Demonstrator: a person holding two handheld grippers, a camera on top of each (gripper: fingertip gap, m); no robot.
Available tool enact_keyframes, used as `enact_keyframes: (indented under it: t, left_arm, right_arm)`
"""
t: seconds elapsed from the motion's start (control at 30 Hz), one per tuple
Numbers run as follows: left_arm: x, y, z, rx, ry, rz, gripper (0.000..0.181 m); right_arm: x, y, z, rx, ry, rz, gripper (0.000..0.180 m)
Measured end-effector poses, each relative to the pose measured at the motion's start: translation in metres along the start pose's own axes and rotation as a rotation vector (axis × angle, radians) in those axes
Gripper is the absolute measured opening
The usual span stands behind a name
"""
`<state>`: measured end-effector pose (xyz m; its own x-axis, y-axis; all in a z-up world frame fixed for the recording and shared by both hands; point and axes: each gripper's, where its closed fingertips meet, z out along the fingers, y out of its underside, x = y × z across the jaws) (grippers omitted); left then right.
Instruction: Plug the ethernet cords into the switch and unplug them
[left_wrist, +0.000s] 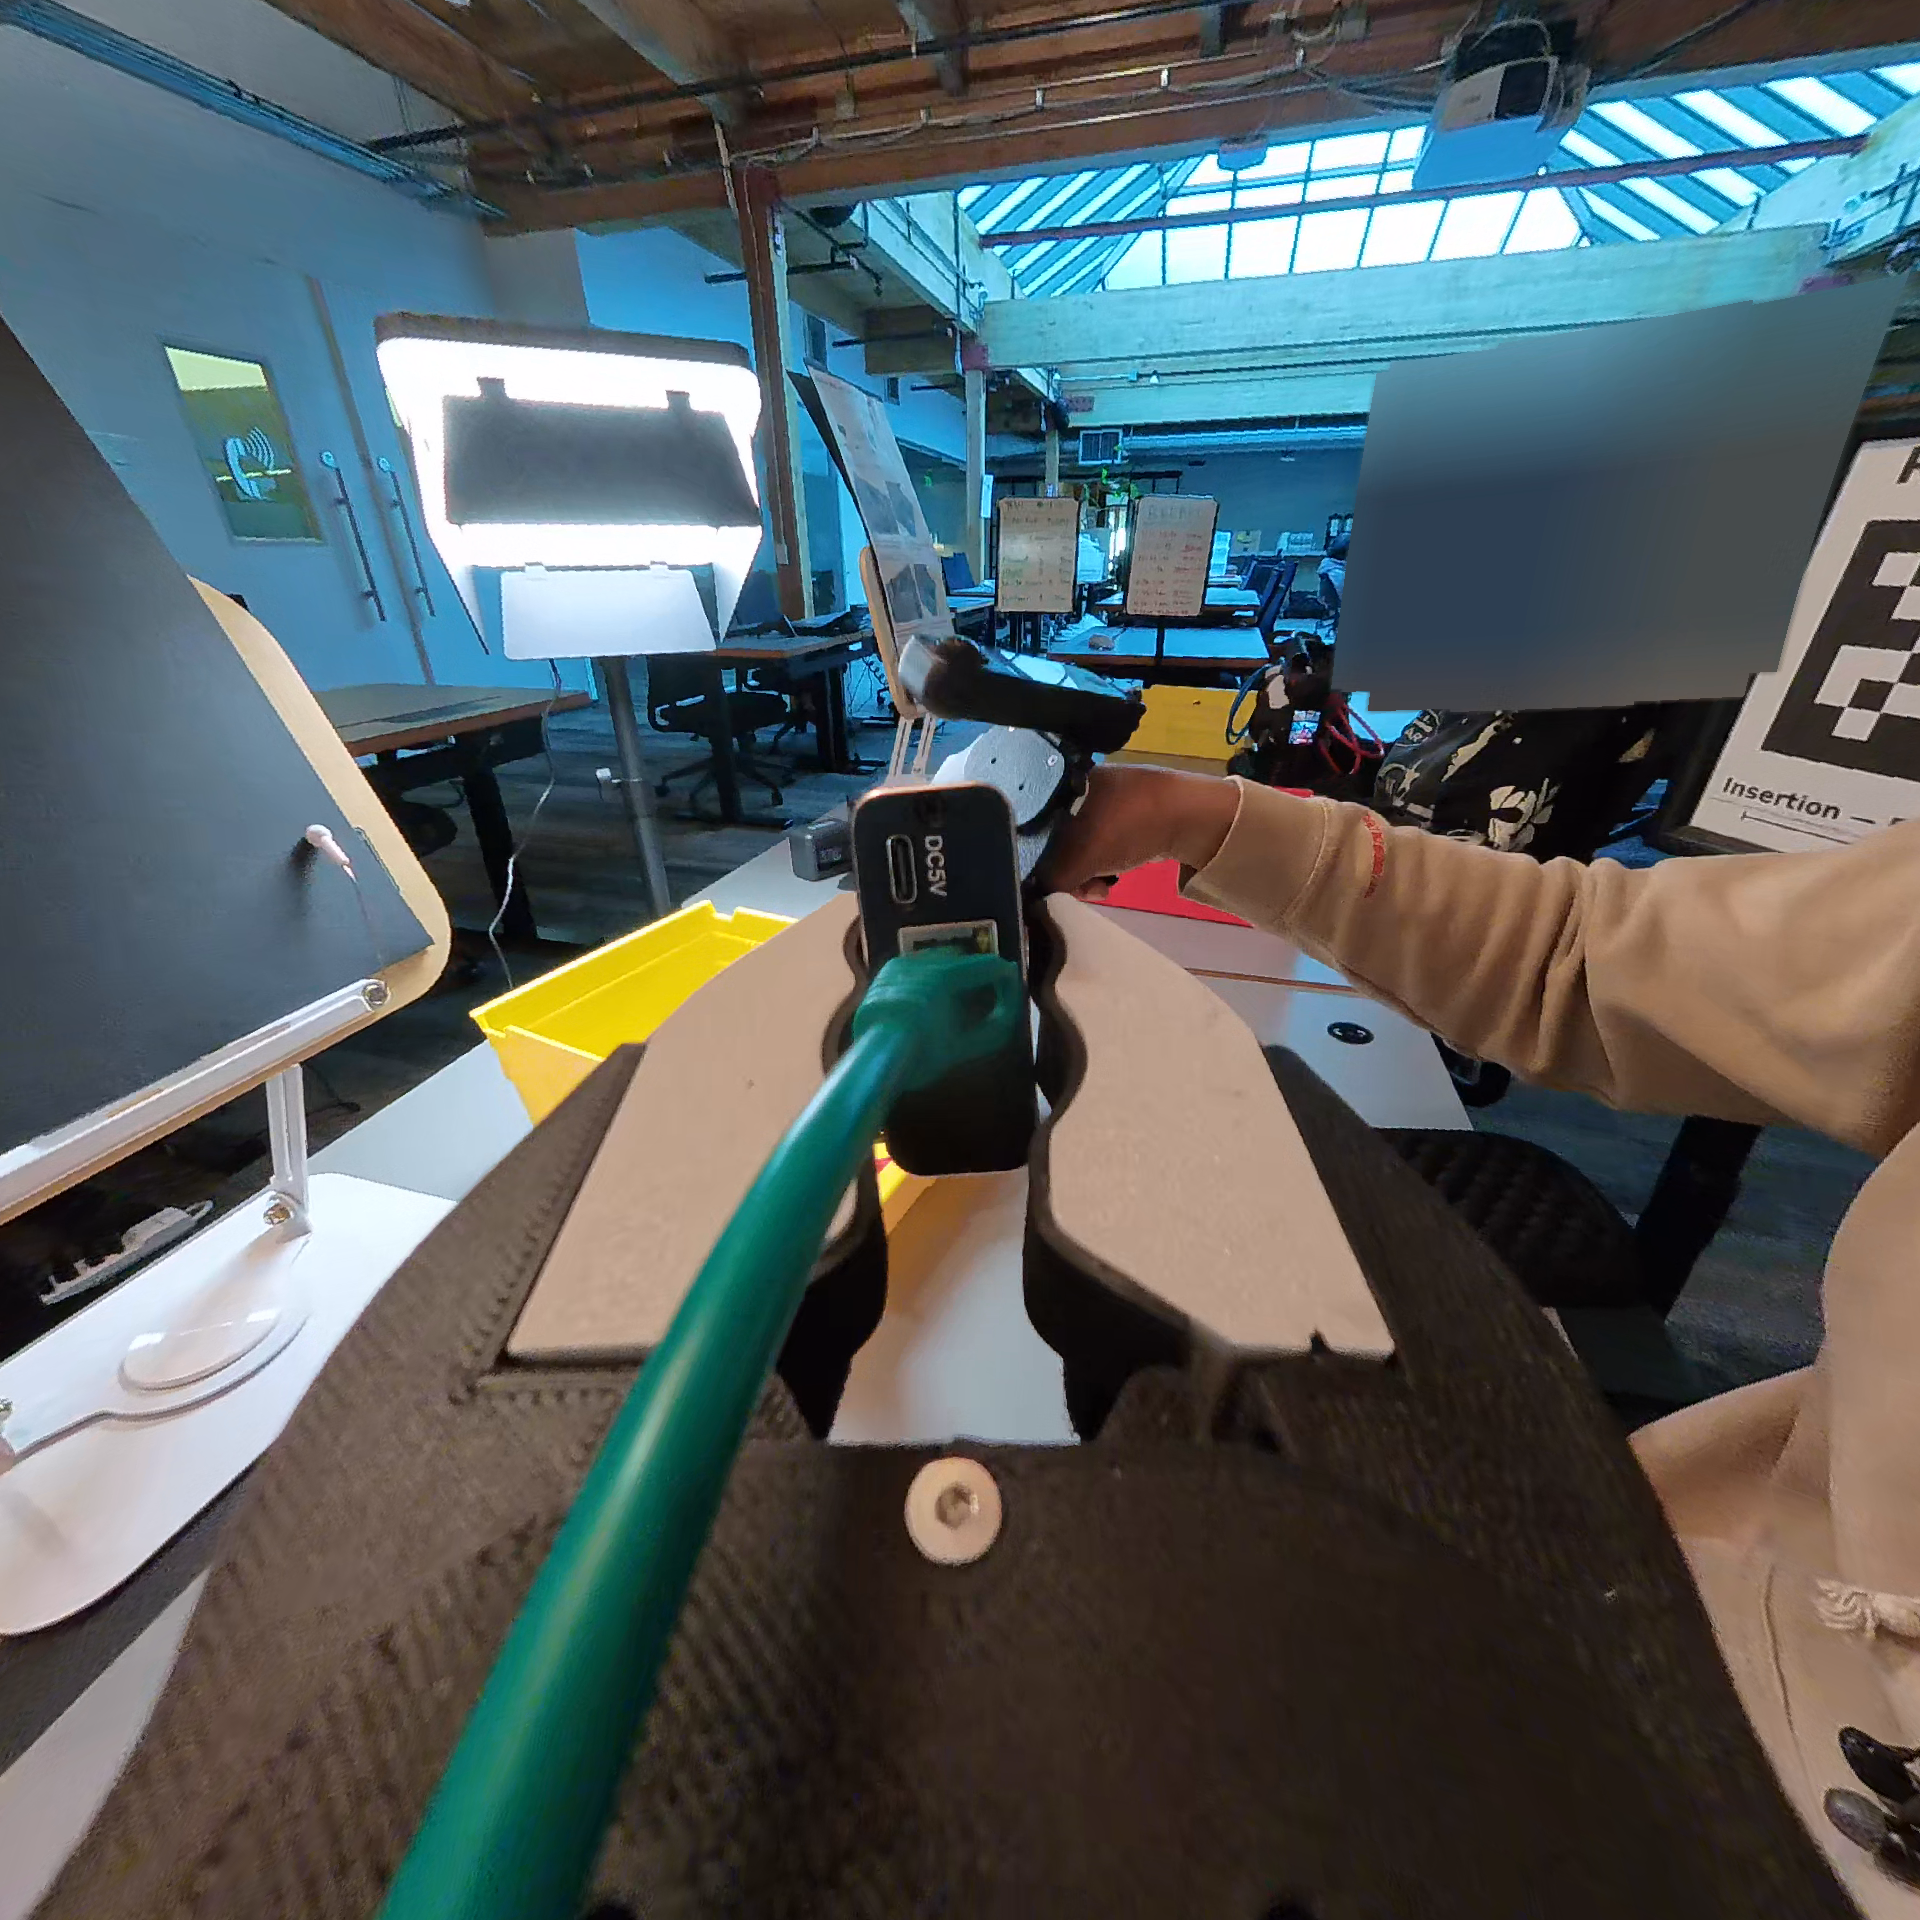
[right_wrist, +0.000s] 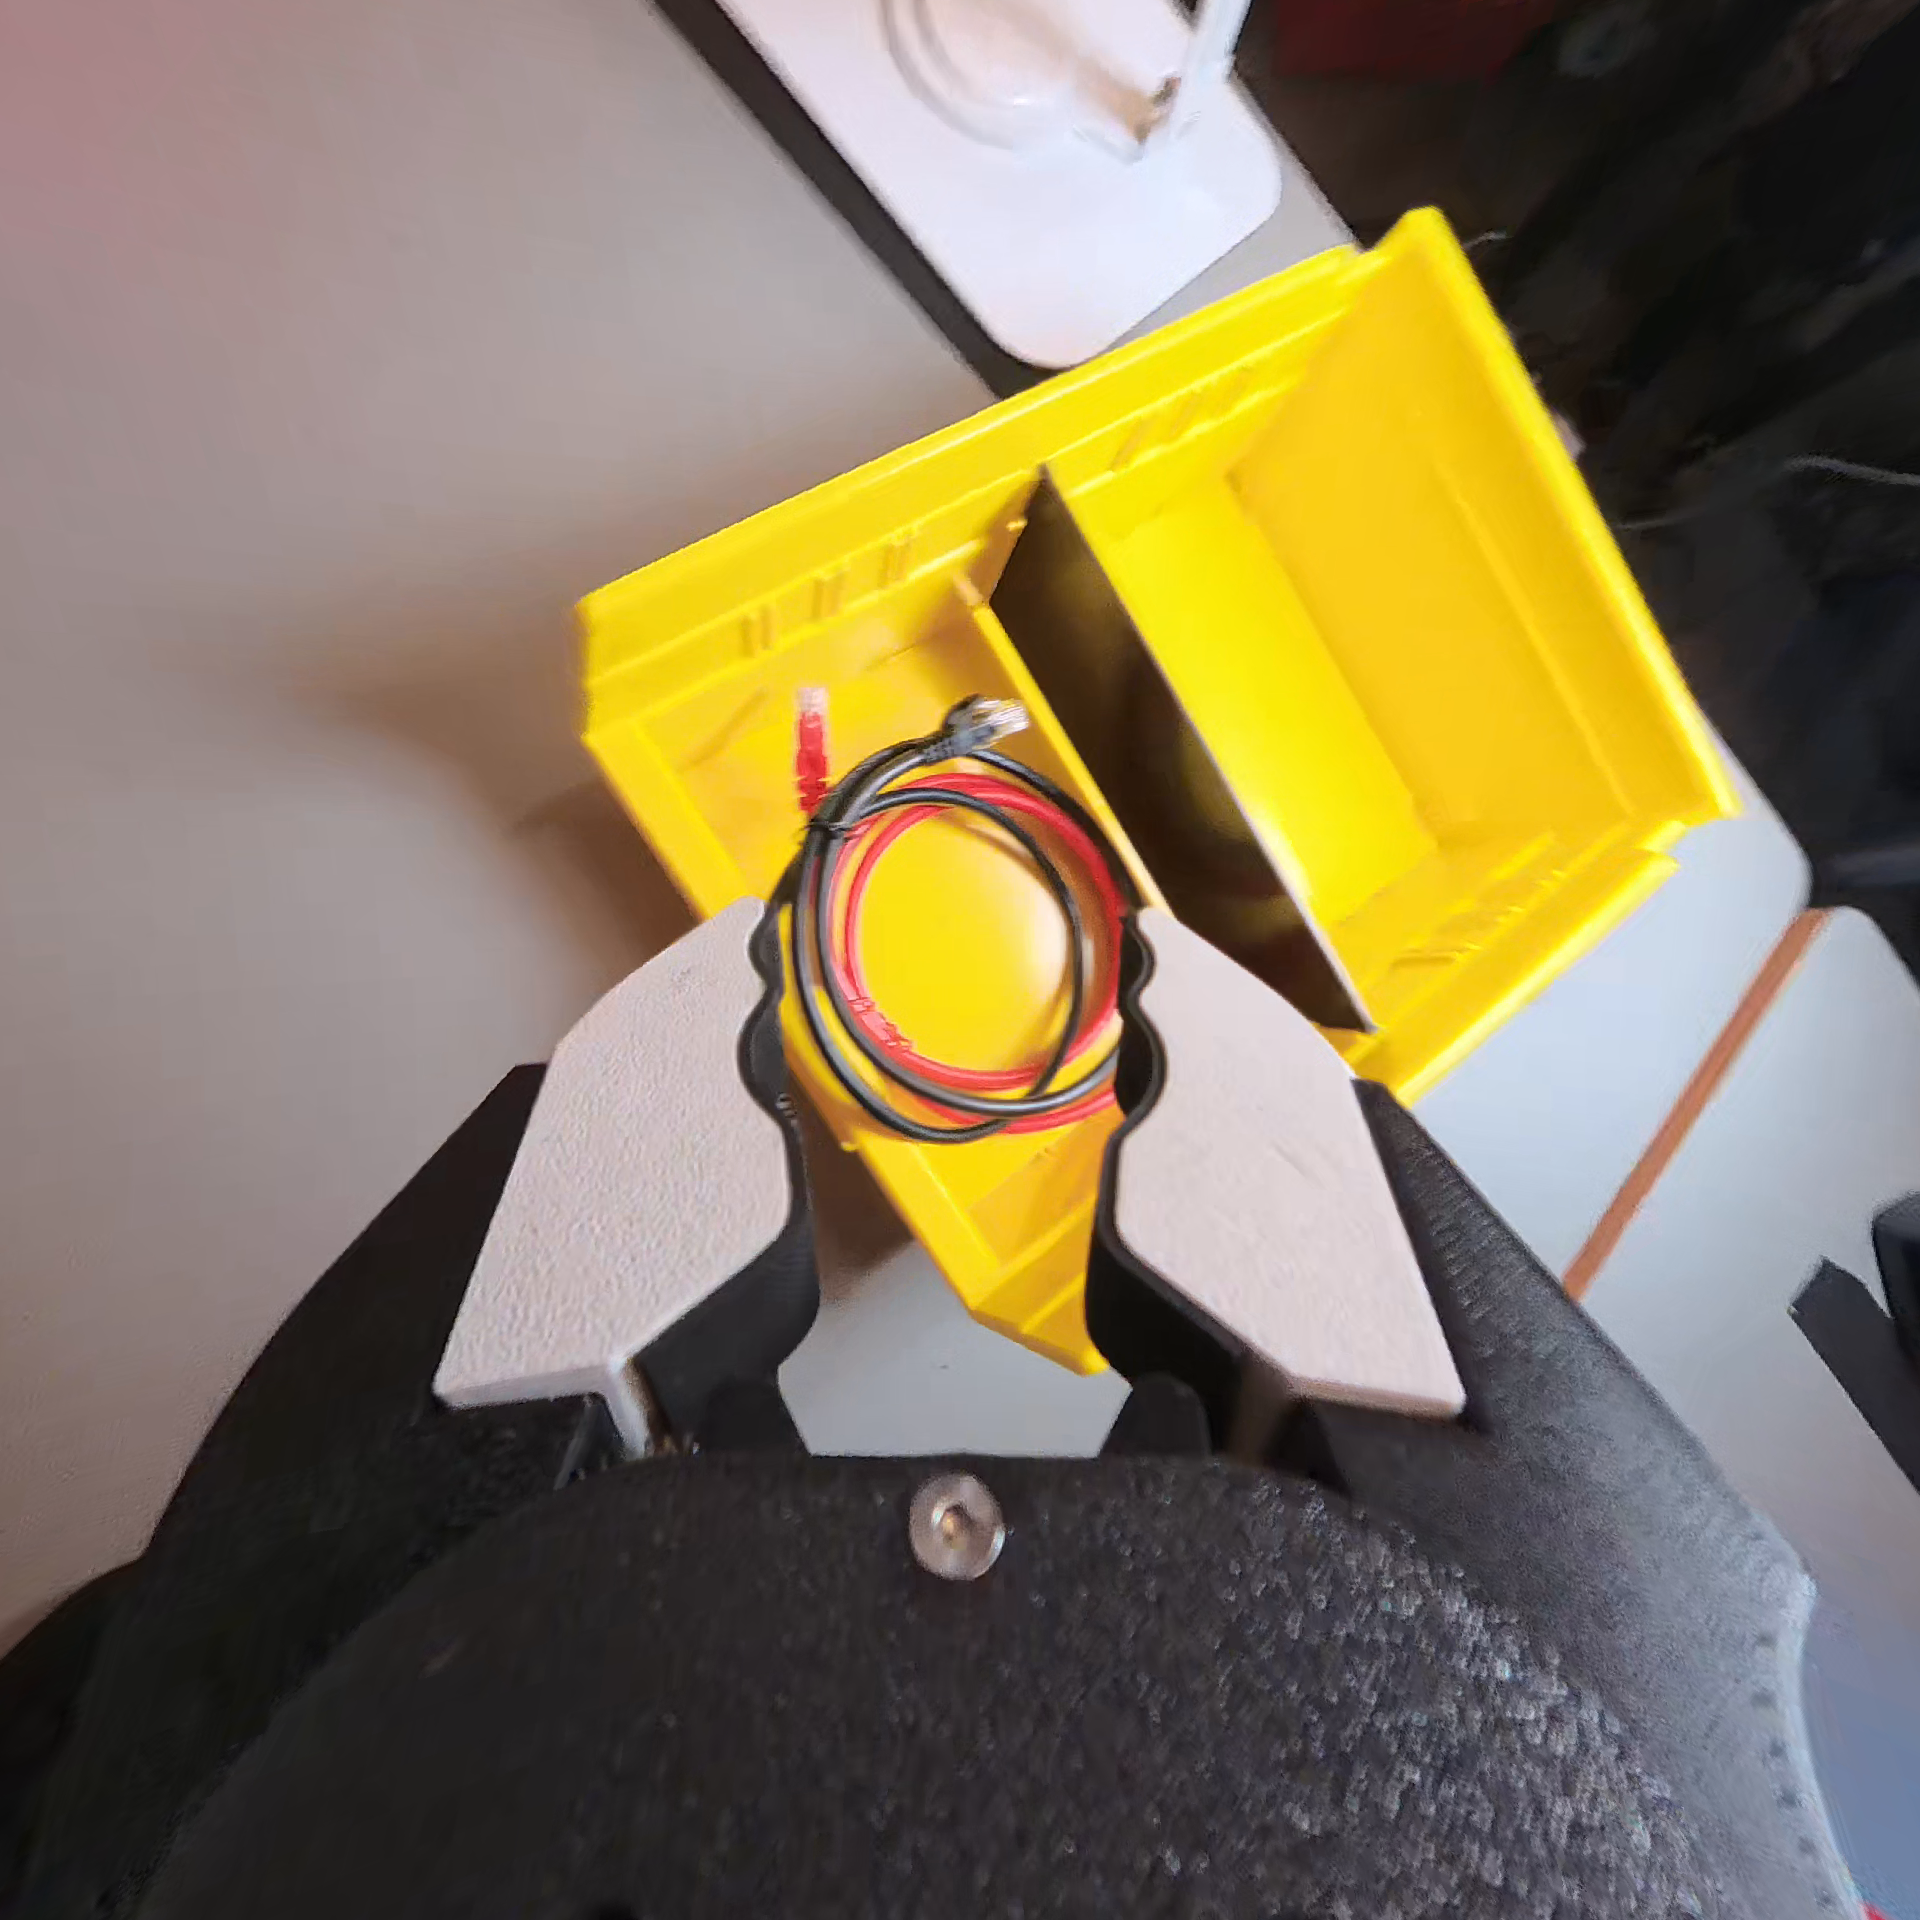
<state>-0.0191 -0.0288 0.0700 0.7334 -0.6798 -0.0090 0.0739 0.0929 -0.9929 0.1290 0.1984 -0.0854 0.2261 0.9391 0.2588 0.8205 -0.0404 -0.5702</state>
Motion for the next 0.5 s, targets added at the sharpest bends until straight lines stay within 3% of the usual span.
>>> enact_keyframes:
  t: [0.13, 0.2, 0.37, 0.5]
  left_arm:
    - [0.001, 0.01, 0.006, -0.029, 0.021, -0.016, 0.027]
    - [0.003, 0.019, 0.01, -0.063, 0.038, -0.025, 0.027]
    - [0.007, 0.066, 0.024, -0.287, 0.097, -0.057, 0.026]
    - [0.016, 0.108, 0.028, -0.496, 0.149, -0.065, 0.026]
  right_arm:
    - [-0.036, 0.009, 0.021, -0.043, -0.077, -0.096, 0.058]
    - [-0.059, -0.009, 0.022, 0.063, -0.143, -0.118, 0.057]
    - [-0.146, -0.092, -0.039, 0.553, -0.472, -0.201, 0.057]
    - [-0.197, -0.122, -0.071, 0.658, -0.633, -0.296, 0.056]
